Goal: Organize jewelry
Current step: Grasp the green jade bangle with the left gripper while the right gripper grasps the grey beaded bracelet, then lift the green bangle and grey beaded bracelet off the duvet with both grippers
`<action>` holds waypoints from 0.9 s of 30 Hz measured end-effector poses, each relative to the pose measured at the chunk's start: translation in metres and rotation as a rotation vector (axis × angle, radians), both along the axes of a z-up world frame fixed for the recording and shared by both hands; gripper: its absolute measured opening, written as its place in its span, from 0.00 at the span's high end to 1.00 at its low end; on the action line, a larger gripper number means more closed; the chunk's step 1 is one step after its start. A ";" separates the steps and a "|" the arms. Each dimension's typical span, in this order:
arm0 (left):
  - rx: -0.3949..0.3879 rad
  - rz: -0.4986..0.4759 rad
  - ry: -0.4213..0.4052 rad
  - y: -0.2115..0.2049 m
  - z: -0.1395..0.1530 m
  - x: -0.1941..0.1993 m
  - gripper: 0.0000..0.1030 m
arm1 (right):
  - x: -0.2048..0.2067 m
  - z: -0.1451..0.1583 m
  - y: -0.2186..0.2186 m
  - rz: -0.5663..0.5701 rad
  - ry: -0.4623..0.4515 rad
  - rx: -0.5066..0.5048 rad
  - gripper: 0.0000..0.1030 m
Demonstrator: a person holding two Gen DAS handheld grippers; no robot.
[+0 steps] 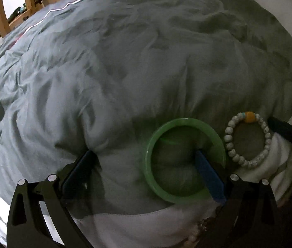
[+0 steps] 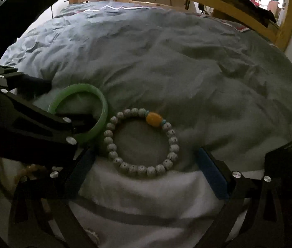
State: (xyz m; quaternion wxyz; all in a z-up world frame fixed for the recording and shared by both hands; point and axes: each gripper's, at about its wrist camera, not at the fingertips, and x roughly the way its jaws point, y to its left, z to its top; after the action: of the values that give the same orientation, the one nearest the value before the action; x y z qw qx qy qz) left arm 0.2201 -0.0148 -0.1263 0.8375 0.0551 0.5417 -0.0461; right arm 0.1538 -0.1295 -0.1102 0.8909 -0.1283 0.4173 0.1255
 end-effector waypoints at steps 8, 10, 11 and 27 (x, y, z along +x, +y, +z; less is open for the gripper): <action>-0.055 0.049 -0.003 0.008 0.008 -0.003 0.28 | 0.009 0.004 -0.032 -0.107 0.048 0.153 0.79; -0.052 0.068 -0.012 0.012 0.012 -0.005 0.38 | 0.012 0.007 -0.037 -0.127 0.051 0.184 0.81; -0.051 0.074 -0.014 0.013 0.013 -0.006 0.45 | 0.011 0.008 -0.038 -0.133 0.051 0.196 0.82; -0.080 0.190 -0.064 0.042 0.030 -0.004 0.85 | -0.002 0.033 -0.039 -0.132 -0.020 0.239 0.82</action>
State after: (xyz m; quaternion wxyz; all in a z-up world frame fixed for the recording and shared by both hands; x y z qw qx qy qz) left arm 0.2161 0.0273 -0.0959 0.8566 -0.0288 0.5150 0.0136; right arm 0.1515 -0.1685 -0.0773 0.9103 0.0052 0.3979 0.1143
